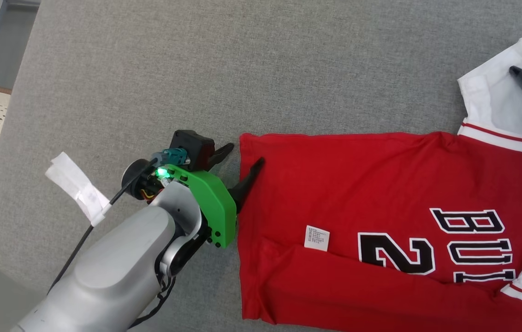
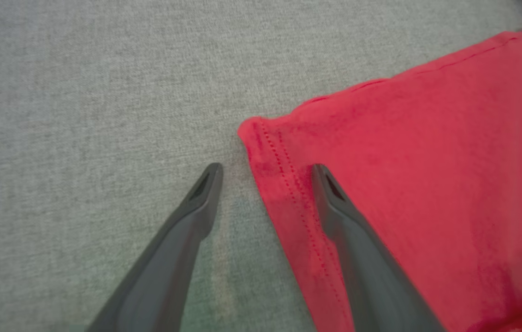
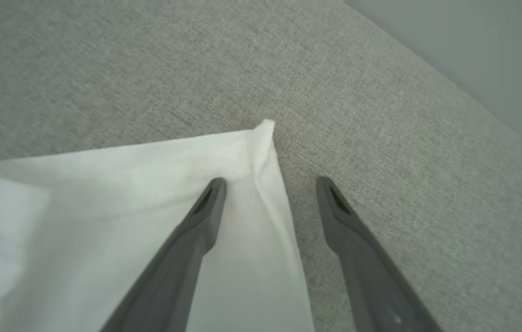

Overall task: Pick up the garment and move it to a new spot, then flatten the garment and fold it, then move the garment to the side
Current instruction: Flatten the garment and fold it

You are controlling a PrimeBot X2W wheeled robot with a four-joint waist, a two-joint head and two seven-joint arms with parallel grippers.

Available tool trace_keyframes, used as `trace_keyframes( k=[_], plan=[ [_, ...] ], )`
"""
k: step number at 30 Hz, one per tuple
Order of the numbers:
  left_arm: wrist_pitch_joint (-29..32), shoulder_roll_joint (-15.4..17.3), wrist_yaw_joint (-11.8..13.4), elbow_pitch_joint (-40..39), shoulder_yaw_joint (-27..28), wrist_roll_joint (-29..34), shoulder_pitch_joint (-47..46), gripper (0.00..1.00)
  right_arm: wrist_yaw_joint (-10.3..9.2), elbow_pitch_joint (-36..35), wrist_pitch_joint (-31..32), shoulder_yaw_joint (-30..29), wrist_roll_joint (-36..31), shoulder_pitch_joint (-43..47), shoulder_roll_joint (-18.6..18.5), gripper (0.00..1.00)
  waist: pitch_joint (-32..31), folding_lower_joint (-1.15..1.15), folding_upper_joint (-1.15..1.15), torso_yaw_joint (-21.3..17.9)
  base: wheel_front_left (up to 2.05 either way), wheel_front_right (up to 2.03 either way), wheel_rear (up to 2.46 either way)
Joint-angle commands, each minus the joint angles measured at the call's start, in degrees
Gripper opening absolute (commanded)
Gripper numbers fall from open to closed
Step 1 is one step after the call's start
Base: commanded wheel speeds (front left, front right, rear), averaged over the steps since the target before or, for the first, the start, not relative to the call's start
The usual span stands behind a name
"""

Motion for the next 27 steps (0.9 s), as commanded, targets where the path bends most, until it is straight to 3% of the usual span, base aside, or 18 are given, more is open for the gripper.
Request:
trace_keyframes(
  k=[1, 8, 9, 10, 11, 12, 15, 27],
  plan=[
    [0.3, -0.35, -0.48, 0.58, -0.23, -0.32, -1.07, 1.0, -0.02, 0.92, 0.3, 0.93, 0.53, -0.33, -0.06, 1.0, 0.4, -0.01, 0.0, -0.19, 0.0, 0.0, 0.0],
    [0.05, -2.33, -1.98, 3.63, -0.69, -0.75, -2.28, 1.0, 0.0, 3.25, 0.74, 3.47, 2.64, -1.54, 1.1, 1.0, 1.05, -0.01, 0.0, -0.88, 0.0, 0.0, 0.0],
    [0.34, -2.56, -2.44, 4.05, -0.87, -0.97, -2.39, 1.0, 0.02, 3.35, 1.14, 4.06, 3.15, -1.53, 1.25, 0.96, 1.08, -0.01, 0.0, -0.98, 0.0, 0.0, 0.0],
    [0.42, -2.77, -2.86, 4.25, -0.97, -1.22, -2.42, 0.99, 0.02, 3.3, 1.28, 4.6, 3.6, -1.53, 1.27, 0.45, 1.1, -0.01, 0.0, -1.06, 0.0, 0.0, 0.0],
    [0.35, -2.94, -3.28, 4.46, -1.05, -1.37, -2.53, 0.47, 0.03, 2.88, 0.6, 4.93, 4.08, -1.67, 1.24, 0.28, 1.14, -0.01, 0.0, -1.15, 0.0, 0.0, 0.0],
    [0.2, -3.16, -3.75, 4.79, -0.97, -1.85, -2.53, 0.0, 0.02, 3.01, -0.1, 4.7, 4.5, -2.06, 1.23, 0.0, 1.18, -0.01, 0.0, -1.3, 0.0, 0.0, 0.0],
    [-1.16, -3.54, -4.55, 5.79, -0.36, -1.87, -2.96, 0.0, -0.04, 2.49, -2.45, 4.76, 5.9, -3.2, 0.62, 0.0, 1.11, -0.01, 0.0, -1.86, 0.0, 0.0, 0.0],
    [-6.67, -1.25, -1.94, 8.27, 3.47, -1.09, -4.49, 0.0, -0.04, 2.85, -12.03, 0.7, 10.08, -3.73, -2.93, 0.0, -2.43, -0.01, 0.0, -5.3, 0.0, 0.0, 0.0]
  ],
)
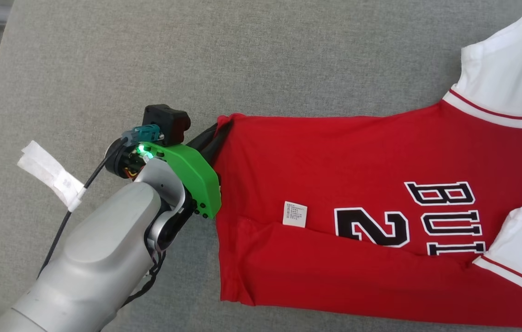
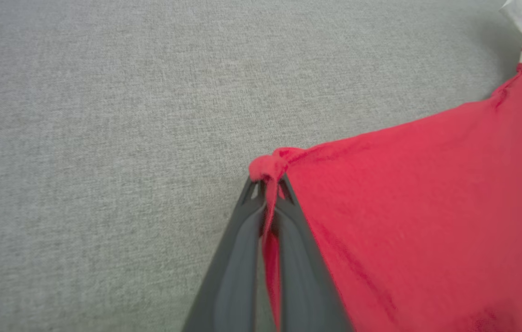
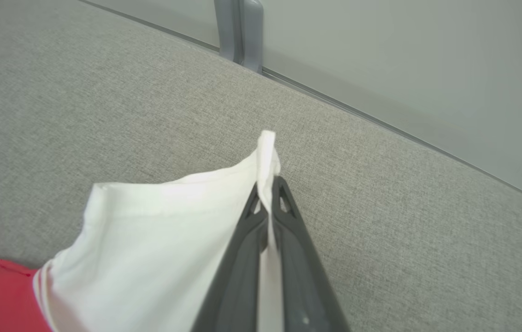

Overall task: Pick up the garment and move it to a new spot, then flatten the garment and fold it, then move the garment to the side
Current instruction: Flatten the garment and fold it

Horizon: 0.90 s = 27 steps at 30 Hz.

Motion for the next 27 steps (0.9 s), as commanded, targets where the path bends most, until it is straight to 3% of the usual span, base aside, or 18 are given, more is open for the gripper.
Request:
trace_keyframes(
  k=[1, 9, 14, 22, 27],
  plan=[
    [-0.48, 1.07, 0.44, -0.01, 0.34, 0.64, -0.49, 0.0, -0.06, -0.87, -1.13, -0.28, 0.79, 1.23, -0.49, 0.0, -1.62, 0.0, 0.0, -1.36, 0.0, 0.0, 0.0],
    [-3.45, 3.71, 1.27, -4.42, 1.01, -0.77, 5.74, 0.0, -0.05, -10.37, -8.26, -1.71, 4.23, 11.66, -1.47, 0.0, -7.01, 0.0, 0.0, -4.59, 0.0, 0.0, 0.0],
    [-6.2, 7.84, 4.56, -10.41, 2.33, -2.59, 14.1, 0.0, -0.04, -16.21, -11.92, -6.19, 4.12, 25.17, -1.17, 0.0, -11.53, 0.0, 0.0, -7.16, 0.0, 0.0, 0.0],
    [-9.14, 12.66, 9.6, -20.63, 4.18, -6.47, 27.04, 0.0, -0.03, -23.5, -12.06, -13.15, 2.12, 43.87, 5.54, 0.0, -16.52, 0.0, 0.0, -9.98, 0.0, 0.0, 0.0],
    [-11.01, 12.03, 10.86, -21.55, 3.85, -6.46, 30.04, 0.0, -0.03, -22.98, -12.72, -13.81, -0.63, 47.96, 9.58, 0.0, -18.15, 0.0, 0.0, -10.64, 0.0, 0.0, 0.0]
  ],
)
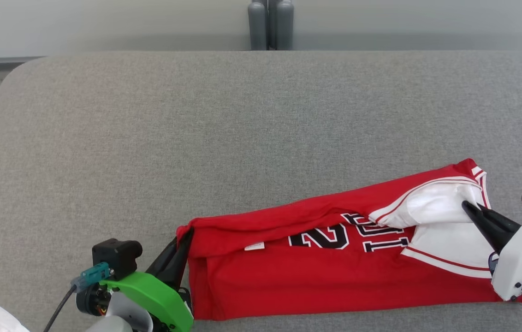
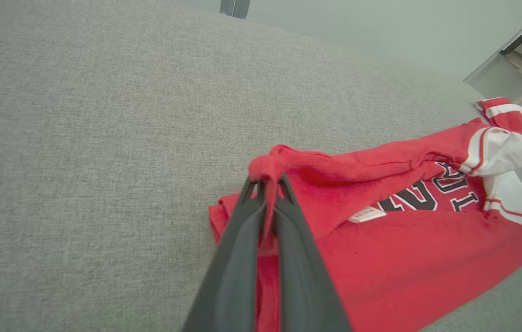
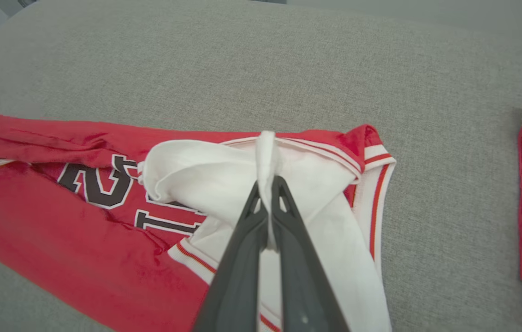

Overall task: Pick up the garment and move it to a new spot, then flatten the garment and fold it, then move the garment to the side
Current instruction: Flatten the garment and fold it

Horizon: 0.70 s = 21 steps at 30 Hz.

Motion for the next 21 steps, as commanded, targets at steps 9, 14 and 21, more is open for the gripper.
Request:
trace_keyframes(
  k=[9, 14, 21],
  plan=[
    [-2.46, 0.27, 0.35, 0.18, 0.74, 1.43, 0.77, 0.0, 0.0, 0.8, -1.76, -1.11, -2.7, -1.15, 1.23, 0.0, -3.48, 0.0, 0.0, -1.75, 0.0, 0.0, 0.0],
    [-1.06, 0.08, -1.45, 2.39, 0.72, 2.41, -3.79, 0.0, -0.01, 2.84, -0.46, 0.15, -3.1, -7.15, -0.06, 0.0, -2.27, 0.0, 0.0, -1.63, 0.0, 0.0, 0.0],
    [-1.39, -2.73, -4.27, 8.26, 1.11, 3.44, -10.46, 0.0, 0.0, 6.99, -0.52, 2.82, -4.33, -16.17, -0.81, 0.0, -0.28, 0.0, 0.0, -0.72, 0.0, 0.0, 0.0]
  ],
)
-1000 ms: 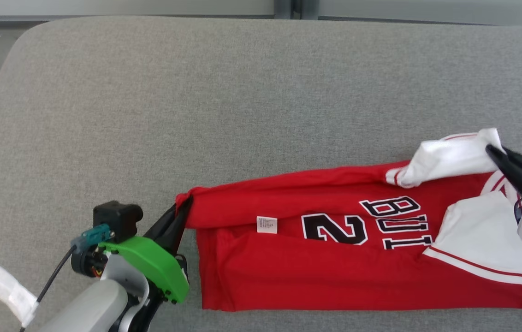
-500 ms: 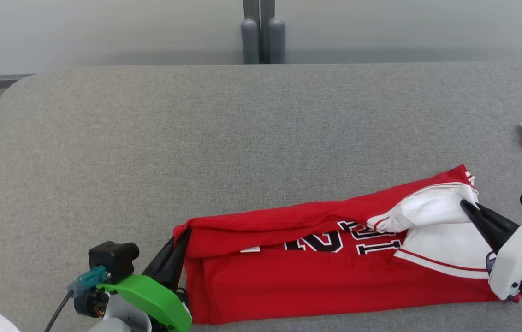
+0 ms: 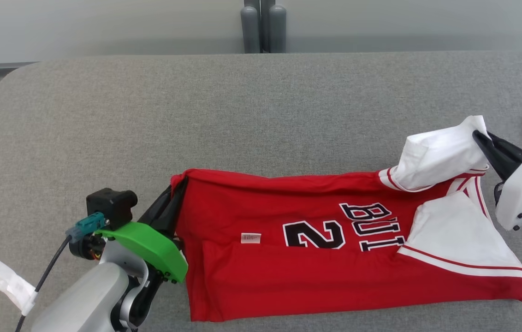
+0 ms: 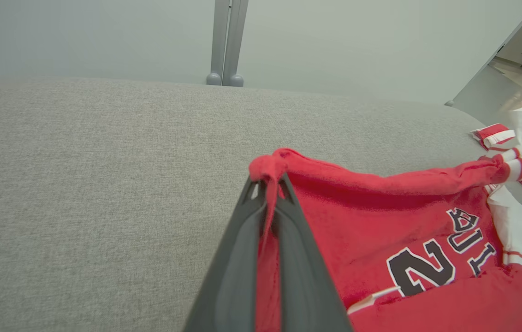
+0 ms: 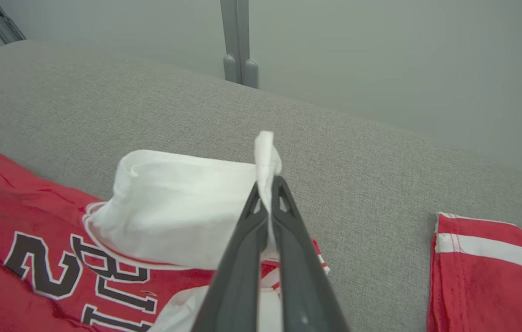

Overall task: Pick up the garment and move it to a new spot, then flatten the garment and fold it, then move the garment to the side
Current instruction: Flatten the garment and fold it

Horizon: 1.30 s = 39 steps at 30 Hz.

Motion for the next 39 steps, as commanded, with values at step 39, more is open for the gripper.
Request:
trace_keyframes(
  k=[39],
  plan=[
    [-3.85, 2.61, -5.09, -3.81, 4.0, 1.3, 15.16, 0.0, 0.0, -2.95, -4.7, -1.87, -0.36, 15.61, 4.64, 0.0, 0.4, 0.0, 0.0, -4.26, 0.0, 0.0, 0.0]
  ],
)
